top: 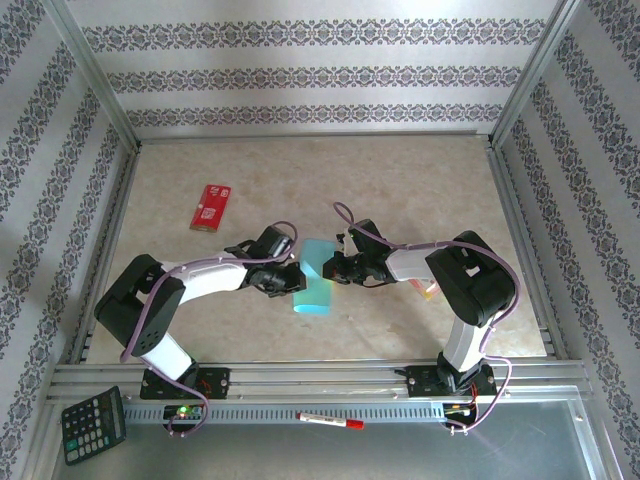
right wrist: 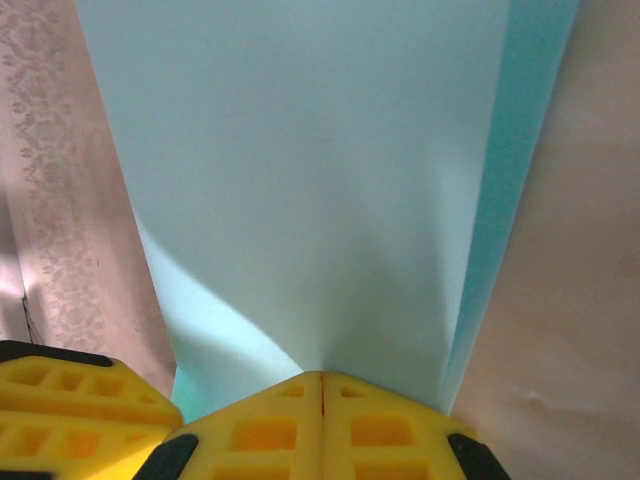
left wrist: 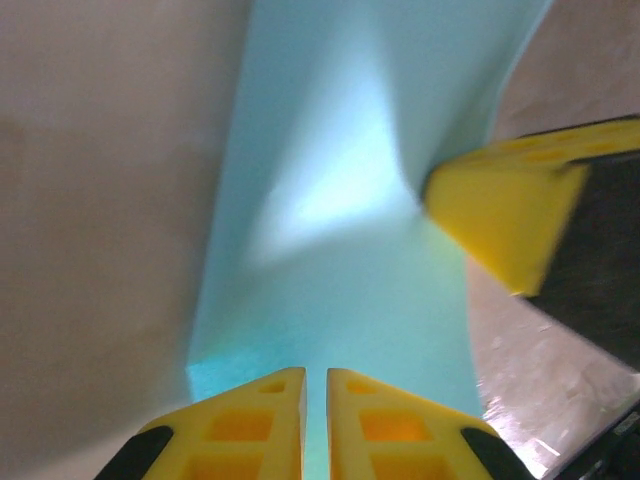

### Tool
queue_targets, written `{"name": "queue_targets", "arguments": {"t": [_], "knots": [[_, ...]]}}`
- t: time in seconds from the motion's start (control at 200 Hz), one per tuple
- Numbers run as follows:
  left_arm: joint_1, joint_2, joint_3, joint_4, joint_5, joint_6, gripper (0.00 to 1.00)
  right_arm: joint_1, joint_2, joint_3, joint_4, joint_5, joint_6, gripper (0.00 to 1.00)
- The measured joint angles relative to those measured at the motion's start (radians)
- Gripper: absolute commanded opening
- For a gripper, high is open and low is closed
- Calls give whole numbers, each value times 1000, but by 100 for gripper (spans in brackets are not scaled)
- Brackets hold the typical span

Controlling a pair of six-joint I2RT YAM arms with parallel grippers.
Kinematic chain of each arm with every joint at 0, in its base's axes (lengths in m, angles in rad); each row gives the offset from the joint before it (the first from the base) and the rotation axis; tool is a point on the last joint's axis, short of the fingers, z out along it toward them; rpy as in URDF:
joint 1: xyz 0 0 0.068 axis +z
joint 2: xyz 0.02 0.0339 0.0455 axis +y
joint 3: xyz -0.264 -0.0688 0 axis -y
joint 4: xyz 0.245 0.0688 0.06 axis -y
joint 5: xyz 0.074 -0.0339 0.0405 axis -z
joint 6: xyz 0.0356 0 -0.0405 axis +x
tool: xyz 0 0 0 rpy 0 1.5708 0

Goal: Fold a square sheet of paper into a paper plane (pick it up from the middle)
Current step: First fold in half a square sheet of paper at the center of the table.

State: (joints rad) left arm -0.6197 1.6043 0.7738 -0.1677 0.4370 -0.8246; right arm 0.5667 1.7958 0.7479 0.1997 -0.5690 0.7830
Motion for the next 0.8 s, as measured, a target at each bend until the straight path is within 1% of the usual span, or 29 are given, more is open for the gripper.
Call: {"name": "queue_targets", "arguments": {"t": [0.13,0.235,0.46,0.679,0.799], "knots": [[2,8,-32,-3,-4,1,12,0,0,0,0,0,0,0],[5,-2,-33,-9,-8,5,14,0,0,0,0,0,0,0],[4,-101,-63,-3,11,0,16,0,-1,0,0,3,0,0],[4,-70,-102,22,38,-19,13,0,-2,0,-1,3,0,0],[6,-61,-131,45,48,-23,13,0,-2,0,-2,3,0,0]]}}
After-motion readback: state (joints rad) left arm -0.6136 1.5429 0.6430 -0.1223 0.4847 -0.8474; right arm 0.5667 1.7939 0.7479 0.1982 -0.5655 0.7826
